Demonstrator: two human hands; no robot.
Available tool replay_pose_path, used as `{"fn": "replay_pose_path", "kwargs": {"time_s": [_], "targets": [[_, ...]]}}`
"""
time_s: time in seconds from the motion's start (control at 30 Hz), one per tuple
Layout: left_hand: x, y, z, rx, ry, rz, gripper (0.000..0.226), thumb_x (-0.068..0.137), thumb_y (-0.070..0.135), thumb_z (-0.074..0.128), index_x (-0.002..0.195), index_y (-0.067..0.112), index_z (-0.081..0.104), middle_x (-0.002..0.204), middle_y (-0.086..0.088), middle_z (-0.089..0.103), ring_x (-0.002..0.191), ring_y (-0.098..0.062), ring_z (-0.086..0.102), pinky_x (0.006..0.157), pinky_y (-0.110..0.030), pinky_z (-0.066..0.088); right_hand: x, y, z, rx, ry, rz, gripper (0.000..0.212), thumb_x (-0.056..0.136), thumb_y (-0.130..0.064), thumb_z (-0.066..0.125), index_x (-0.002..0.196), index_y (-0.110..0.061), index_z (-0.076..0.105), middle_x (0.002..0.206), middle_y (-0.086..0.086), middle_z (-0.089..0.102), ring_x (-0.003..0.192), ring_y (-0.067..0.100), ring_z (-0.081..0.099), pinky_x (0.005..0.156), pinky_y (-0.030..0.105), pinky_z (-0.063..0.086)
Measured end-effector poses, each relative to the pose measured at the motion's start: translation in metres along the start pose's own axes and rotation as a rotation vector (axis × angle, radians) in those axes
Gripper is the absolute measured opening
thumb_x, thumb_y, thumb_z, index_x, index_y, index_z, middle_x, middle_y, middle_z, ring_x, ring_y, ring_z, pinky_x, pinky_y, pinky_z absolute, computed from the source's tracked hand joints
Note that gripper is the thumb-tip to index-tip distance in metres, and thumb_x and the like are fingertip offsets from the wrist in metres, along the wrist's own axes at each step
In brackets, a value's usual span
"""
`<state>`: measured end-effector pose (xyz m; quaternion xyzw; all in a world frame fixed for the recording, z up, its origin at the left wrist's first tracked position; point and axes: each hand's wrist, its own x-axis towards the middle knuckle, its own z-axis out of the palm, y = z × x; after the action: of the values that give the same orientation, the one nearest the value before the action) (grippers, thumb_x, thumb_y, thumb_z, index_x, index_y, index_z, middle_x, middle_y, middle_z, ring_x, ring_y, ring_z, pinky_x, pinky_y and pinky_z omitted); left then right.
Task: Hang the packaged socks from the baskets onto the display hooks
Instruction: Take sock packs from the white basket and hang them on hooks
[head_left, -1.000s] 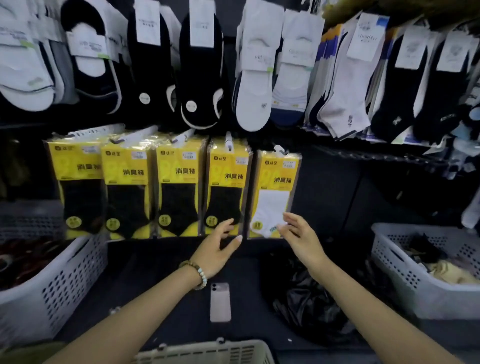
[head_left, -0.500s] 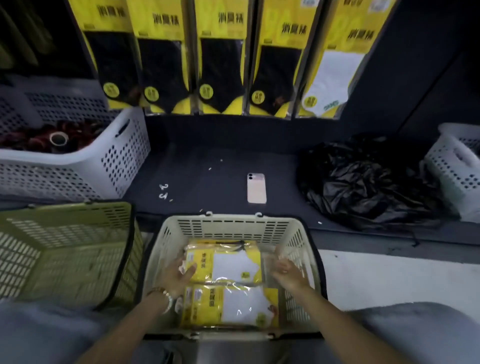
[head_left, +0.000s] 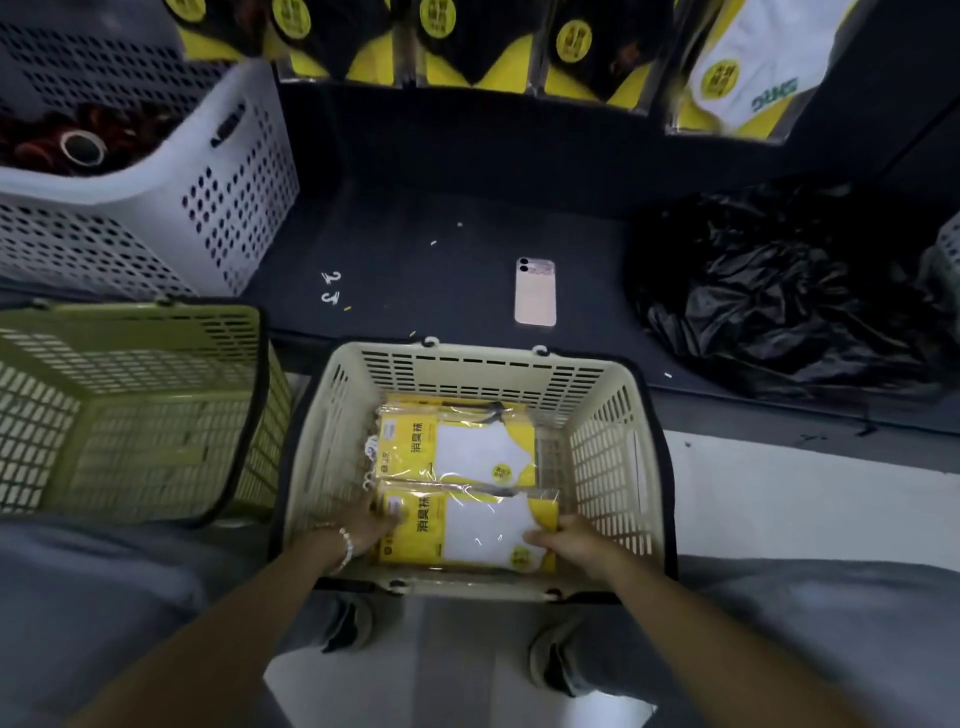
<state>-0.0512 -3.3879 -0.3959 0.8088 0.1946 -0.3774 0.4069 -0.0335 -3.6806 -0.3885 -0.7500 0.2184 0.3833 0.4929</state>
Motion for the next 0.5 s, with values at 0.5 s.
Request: {"fn": "replay_pose_path", "kwargs": {"time_s": [0.5], "targets": [[-0.014,0.067,-0.035,-0.344,0.393,0.236,0.093,0.072,0.045,0.072,0.146,0.019,0.023,0.151,-0.005,0.029,0.134,-0.024,0.035,0.107,-0.043,0.035,-0.036,-0.088,-0.017,0.385,0.032,-0.135,0.094,0.068,-0.046,0.078,0.143,-0.009,0.036,0.146,0.005,0.044,0.133,0.023,0.041,0.113,0.042,0.025]]}}
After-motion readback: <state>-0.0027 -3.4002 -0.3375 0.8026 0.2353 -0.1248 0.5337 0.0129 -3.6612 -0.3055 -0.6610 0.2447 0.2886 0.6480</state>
